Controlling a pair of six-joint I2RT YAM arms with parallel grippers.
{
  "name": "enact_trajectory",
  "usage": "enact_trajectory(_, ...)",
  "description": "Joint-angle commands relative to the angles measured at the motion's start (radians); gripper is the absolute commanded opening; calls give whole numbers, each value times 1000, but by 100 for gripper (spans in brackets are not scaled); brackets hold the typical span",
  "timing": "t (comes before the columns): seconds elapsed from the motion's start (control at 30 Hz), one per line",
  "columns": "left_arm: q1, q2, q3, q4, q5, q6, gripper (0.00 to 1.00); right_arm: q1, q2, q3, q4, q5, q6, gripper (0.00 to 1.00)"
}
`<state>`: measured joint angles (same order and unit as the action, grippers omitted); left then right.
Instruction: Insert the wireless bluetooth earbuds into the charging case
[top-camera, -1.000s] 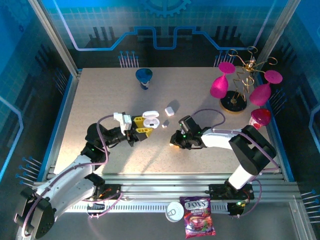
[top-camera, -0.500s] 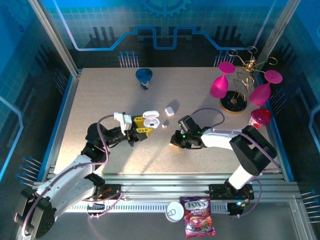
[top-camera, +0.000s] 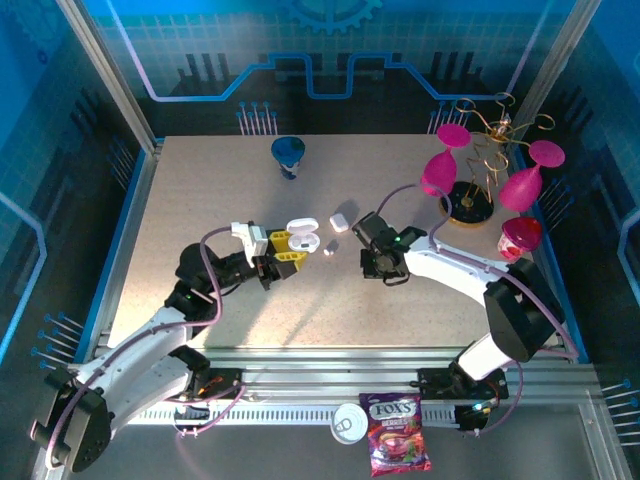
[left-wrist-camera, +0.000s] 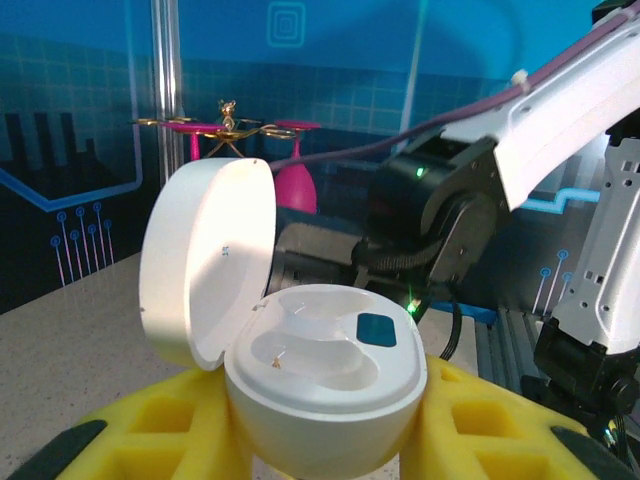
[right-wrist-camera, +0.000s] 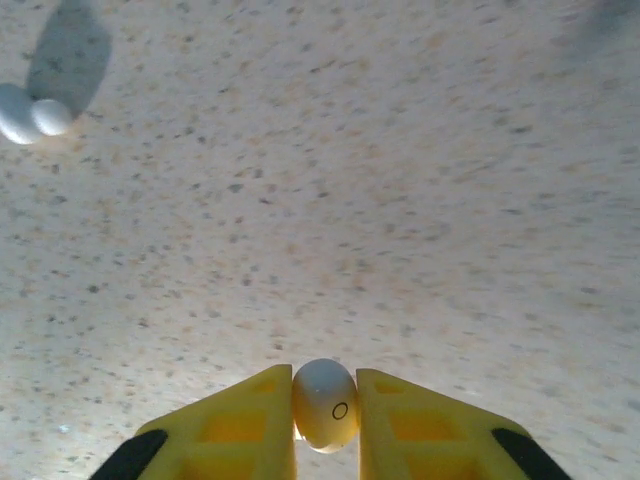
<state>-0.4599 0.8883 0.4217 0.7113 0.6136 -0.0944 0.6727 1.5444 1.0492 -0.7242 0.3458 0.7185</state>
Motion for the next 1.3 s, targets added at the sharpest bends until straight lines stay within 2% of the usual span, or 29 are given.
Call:
enact_trajectory(0.0, 6, -2, -2, 9, -14, 14, 21, 22, -9, 71, -229, 142, -27, 22)
enact_trajectory(0.4, 6, -2, 12, 0, -3, -11, 21, 52, 135, 223, -491, 311, 65, 17)
enact_trajectory(0.73, 6, 11, 6, 14, -1, -16, 21, 65, 170, 248, -488, 310, 66, 15)
enact_trajectory(0.93, 6, 40, -13, 27, -35, 25, 21, 73, 67, 222, -412, 226, 31, 14)
enact_trajectory(1.27, -19, 222, -19, 115, -124, 145, 19, 154, -149, 271, -365, 122, 24, 13)
